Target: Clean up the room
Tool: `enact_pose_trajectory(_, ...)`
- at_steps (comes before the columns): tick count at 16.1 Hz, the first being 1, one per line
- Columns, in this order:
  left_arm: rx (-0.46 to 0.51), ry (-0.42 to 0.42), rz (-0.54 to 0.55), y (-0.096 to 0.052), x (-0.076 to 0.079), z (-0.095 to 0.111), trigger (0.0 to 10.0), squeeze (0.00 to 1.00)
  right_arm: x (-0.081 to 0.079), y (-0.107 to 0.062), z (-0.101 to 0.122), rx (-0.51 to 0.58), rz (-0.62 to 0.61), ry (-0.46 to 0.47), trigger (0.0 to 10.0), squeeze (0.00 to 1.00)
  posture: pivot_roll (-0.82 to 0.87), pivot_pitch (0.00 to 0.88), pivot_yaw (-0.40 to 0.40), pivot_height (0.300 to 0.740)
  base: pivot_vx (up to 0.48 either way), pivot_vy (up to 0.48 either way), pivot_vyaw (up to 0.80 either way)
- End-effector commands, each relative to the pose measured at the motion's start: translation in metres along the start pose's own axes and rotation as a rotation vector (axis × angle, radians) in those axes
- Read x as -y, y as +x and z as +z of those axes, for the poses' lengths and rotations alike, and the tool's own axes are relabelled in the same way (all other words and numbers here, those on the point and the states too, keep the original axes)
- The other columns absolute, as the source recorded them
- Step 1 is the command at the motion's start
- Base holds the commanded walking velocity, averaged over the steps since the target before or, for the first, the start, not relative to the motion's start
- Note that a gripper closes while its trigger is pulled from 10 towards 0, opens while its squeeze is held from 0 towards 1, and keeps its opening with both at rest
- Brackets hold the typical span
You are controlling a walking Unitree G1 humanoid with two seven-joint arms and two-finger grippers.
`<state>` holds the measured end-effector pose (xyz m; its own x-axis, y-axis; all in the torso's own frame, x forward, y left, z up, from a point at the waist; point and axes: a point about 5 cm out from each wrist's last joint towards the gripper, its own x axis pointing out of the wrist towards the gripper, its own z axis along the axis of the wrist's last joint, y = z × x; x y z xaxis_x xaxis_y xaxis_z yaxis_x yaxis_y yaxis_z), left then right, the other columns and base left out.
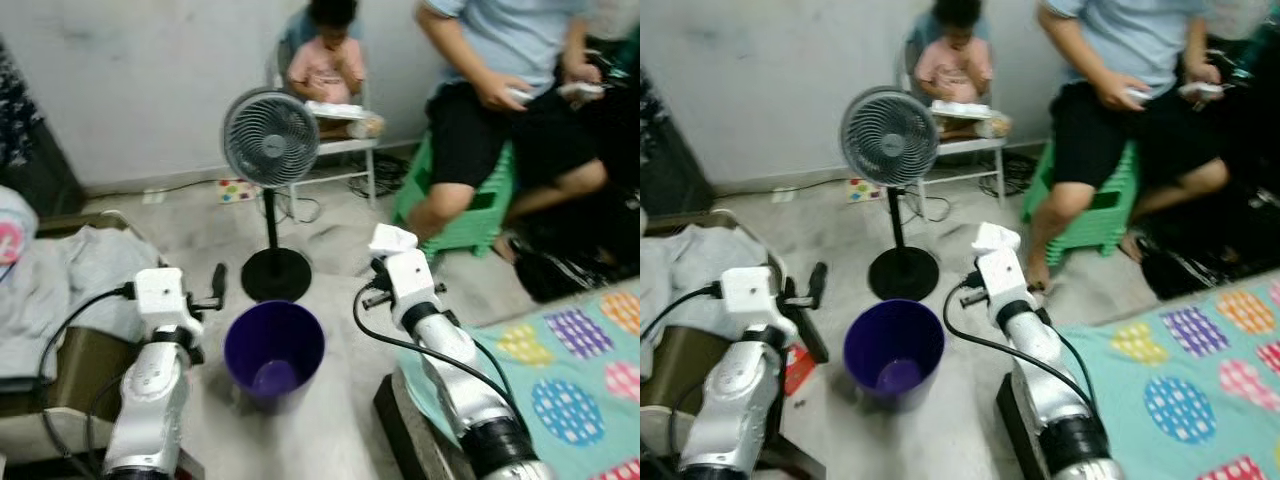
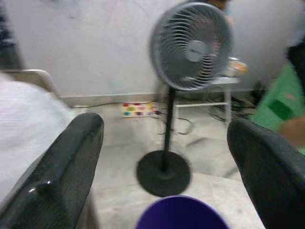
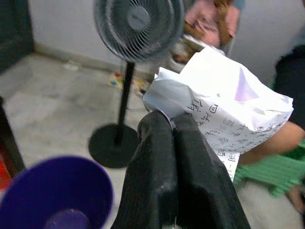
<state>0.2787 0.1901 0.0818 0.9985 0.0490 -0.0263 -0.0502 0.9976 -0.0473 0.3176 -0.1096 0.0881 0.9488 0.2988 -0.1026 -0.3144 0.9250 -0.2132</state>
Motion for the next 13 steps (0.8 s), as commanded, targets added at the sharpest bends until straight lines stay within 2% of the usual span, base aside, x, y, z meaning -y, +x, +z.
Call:
enact_pose_trajectory(1,-0.009,0.008,-0.025,-0.001,0.007,0.000,10.0,0.00,0.001,0.003,0.004,0.008,-0.001,-0.007,10.0,0.00,-0.03,0.034,-0.016,0.740,0.000,0.000,0.80)
enact_pose_trajectory(4,0.000,0.012,-0.021,-0.003,0.008,0.000,10.0,0.00,-0.004,0.004,0.002,-0.007,0.018,0.003,10.0,0.00,-0.01,0.030,-0.030,0.740,0.000,0.000,0.80)
enact_pose_trajectory(8,0.009,0.003,-0.023,-0.002,0.005,0.000,10.0,0.00,-0.004,0.009,0.005,-0.002,0.014,0.014,10.0,0.00,-0.01,0.026,-0.033,0.740,0.000,0.000,0.00)
enact_pose_trajectory(11,0.035,-0.025,-0.075,-0.003,0.012,0.005,10.0,0.00,0.000,0.008,0.005,0.004,-0.004,0.022,10.0,0.00,-0.02,0.025,-0.027,0.740,0.000,0.000,0.00)
enact_pose_trajectory(13,0.043,-0.035,-0.100,-0.003,0.016,0.006,10.0,0.00,-0.001,0.007,0.005,0.004,-0.007,0.023,10.0,0.00,-0.02,0.026,-0.023,0.740,0.291,0.000,0.00)
